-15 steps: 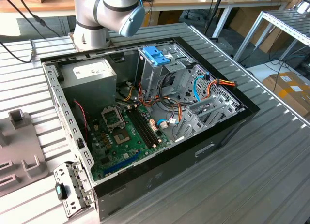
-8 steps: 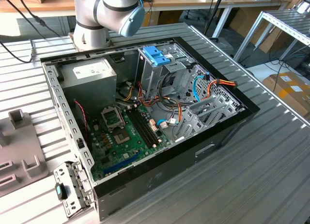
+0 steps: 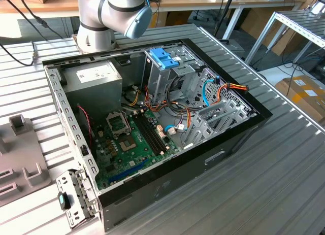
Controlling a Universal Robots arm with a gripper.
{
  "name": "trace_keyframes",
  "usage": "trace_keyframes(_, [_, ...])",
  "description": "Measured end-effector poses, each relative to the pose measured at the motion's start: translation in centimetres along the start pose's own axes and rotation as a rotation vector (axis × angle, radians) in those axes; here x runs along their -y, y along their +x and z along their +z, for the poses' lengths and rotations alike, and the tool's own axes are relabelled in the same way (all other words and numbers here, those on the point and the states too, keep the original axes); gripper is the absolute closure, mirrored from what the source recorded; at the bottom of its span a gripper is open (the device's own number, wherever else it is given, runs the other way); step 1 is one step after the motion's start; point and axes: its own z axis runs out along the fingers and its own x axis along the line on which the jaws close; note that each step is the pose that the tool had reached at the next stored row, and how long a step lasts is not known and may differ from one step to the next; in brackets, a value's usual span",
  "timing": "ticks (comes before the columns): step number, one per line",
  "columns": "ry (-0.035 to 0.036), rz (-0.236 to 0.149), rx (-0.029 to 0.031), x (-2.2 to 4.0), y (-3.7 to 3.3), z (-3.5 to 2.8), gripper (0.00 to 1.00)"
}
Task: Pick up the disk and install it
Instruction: 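Pick up the disk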
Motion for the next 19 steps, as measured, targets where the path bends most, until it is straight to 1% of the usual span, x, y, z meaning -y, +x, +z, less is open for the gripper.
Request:
trace_keyframes(8, [-0.0001,-0.004,-0.0002,0.00,0.01,0.00,0.89])
trace_keyframes(19, [-0.0009,-0.037,-0.0016,0.00,0.01,0.00,0.89])
